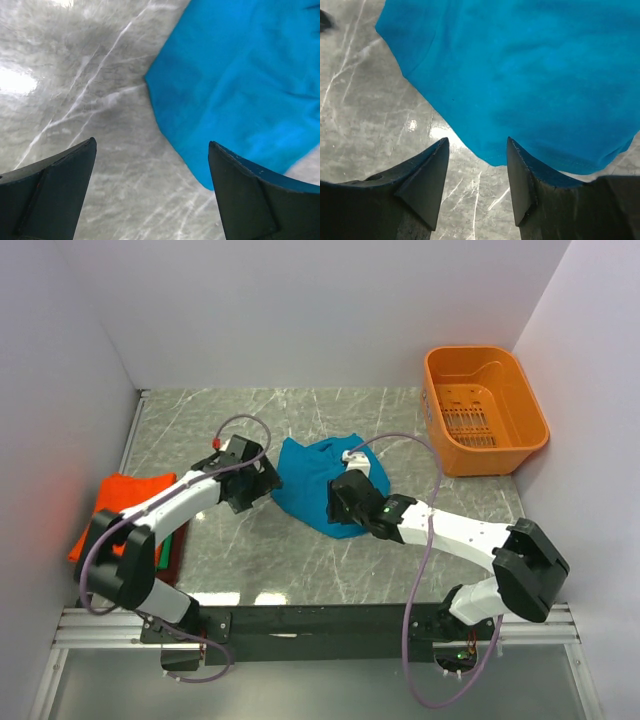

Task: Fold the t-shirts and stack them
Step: Flatten the tshirt out

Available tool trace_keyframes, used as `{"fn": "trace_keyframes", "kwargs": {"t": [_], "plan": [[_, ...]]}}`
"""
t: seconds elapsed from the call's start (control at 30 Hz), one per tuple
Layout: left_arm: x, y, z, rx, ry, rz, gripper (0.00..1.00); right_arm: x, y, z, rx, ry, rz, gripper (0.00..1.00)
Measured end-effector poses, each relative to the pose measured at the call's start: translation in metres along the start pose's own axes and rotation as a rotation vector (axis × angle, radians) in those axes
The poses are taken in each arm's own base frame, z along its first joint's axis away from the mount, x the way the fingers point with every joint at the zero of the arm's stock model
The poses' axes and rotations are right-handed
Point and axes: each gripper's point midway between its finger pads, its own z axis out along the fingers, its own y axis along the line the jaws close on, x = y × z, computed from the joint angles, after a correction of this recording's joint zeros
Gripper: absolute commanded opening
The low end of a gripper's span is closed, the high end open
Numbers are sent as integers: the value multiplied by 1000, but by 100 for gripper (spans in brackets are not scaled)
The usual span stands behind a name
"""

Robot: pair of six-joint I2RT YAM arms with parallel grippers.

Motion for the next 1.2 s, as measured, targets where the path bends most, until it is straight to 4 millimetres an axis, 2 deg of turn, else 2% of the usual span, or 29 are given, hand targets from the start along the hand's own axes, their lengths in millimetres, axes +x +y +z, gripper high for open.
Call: {"fn": "trace_keyframes", "kwargs": {"t": [0.07, 0.2, 0.53, 0.6, 0.73, 0.77, 0.83, 0.87, 0.9, 1.07, 1.1, 1.2], "plan": [[8, 4, 13, -27, 26, 8, 98, -1, 2, 0, -11, -2, -3, 52], [17, 6, 28, -46, 60, 15, 95, 6, 10, 1, -51, 17, -18, 51], [22, 5, 69, -106, 94, 6, 76, 56, 21, 7, -41, 113, -132, 51], [16, -3, 72, -92, 78, 0, 68, 64, 18, 11, -19, 129, -151, 51], [11, -9, 83, -95, 67, -4, 42, 82, 6, 22, 40, 174, -187, 51], [10, -10, 85, -96, 65, -3, 27, 85, 3, 23, 52, 184, -193, 51], [10, -9, 88, -103, 65, -4, 12, 91, -1, 26, 72, 198, -204, 50], [11, -8, 89, -107, 66, -3, 1, 89, -1, 27, 78, 194, -206, 46], [10, -8, 89, -113, 66, -3, 1, 87, -1, 27, 83, 188, -210, 34], [3, -11, 86, -119, 48, 4, 1, 69, 1, 24, 118, 155, -219, 13], [1, -12, 83, -121, 43, 6, 1, 61, 2, 23, 122, 142, -214, 5], [-7, -17, 69, -111, 25, 6, 1, 33, 8, 13, 122, 83, -197, 3]]}}
